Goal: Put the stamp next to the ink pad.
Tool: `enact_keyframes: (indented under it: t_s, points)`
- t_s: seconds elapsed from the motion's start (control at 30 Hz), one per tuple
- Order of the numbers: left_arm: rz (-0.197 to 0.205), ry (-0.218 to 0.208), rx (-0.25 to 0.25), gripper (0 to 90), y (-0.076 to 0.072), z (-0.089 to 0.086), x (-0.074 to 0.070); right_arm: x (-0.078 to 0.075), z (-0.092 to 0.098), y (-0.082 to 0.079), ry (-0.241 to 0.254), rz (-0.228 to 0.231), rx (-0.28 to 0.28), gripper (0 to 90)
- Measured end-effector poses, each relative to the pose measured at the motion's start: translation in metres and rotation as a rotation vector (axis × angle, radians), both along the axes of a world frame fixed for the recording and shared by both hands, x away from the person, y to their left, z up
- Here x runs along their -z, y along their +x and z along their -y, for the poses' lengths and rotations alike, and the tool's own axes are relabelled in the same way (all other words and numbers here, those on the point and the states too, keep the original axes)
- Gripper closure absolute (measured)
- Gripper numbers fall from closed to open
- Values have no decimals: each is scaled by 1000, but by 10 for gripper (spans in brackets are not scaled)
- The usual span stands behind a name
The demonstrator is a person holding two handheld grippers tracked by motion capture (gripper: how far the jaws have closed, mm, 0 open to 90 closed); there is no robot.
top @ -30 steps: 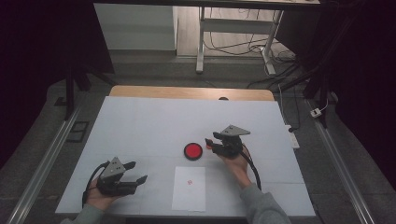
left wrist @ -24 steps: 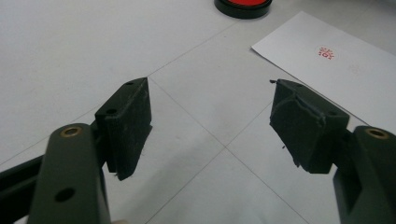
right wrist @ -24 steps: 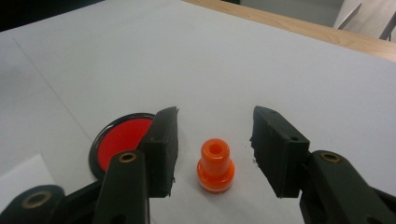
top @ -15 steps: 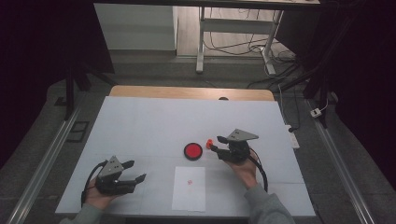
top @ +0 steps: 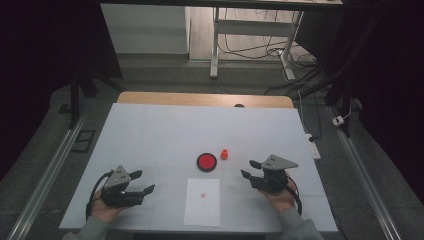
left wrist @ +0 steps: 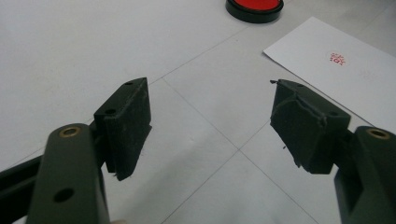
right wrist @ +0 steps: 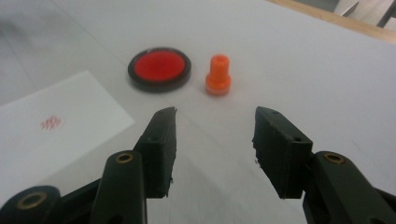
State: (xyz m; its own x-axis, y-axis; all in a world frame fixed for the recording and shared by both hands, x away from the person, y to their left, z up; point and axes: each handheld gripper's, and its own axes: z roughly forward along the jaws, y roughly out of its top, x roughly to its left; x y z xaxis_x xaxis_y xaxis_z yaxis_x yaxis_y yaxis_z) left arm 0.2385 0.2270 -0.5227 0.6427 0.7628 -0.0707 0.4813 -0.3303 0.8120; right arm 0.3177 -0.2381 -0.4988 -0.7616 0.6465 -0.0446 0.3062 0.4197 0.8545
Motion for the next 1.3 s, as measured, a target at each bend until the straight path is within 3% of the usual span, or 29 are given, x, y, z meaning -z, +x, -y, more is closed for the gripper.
enact_keyframes:
  t_s: [0.3,0.53,1.3]
  points:
    - [1,1,-2,287,0,0,0,1,39,-29,-1,2,53,490]
    - [1,3,3,287,1,1,0,10,58,-35,-29,-13,65,490]
    - [-3,12,2,286,1,3,1,10,59,-32,-34,-17,58,487]
